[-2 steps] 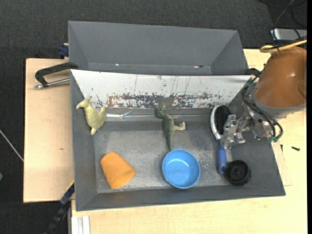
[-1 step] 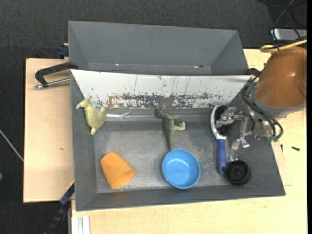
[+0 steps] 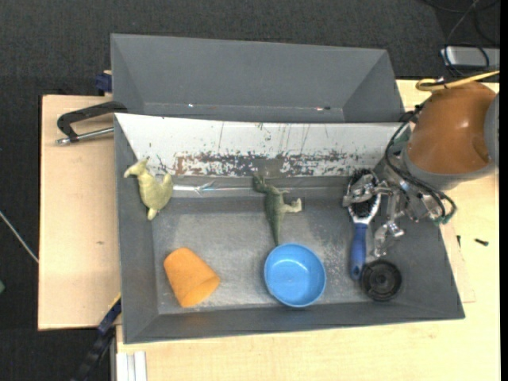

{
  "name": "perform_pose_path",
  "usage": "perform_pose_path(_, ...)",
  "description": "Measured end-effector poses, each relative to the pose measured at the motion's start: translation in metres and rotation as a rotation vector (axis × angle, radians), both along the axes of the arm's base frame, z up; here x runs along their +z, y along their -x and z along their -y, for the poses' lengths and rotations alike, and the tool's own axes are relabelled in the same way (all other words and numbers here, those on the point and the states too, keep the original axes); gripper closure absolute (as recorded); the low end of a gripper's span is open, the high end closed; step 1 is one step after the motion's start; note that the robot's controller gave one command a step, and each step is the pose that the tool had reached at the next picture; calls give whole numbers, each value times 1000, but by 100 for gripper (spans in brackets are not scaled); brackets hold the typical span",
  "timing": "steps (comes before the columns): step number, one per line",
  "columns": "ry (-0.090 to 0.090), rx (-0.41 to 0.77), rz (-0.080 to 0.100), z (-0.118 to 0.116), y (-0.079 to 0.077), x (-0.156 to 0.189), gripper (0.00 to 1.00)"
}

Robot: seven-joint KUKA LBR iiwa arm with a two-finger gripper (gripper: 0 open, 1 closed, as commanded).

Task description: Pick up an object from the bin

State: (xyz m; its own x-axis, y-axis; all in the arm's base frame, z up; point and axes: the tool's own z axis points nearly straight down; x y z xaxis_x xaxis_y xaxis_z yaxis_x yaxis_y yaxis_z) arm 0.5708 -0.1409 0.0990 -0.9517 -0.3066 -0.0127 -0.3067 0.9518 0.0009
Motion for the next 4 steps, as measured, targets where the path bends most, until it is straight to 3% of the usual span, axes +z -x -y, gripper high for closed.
perform_pose_path(1,0,4,8,-1,-3,3,100)
perform_pose_path(2,7,12,5,-13,-8,112,100)
perform_pose_path(3,0,-292,-15,-62,20,79,100)
perform_pose_path(4,1,-574,-16,-92,36,42,100)
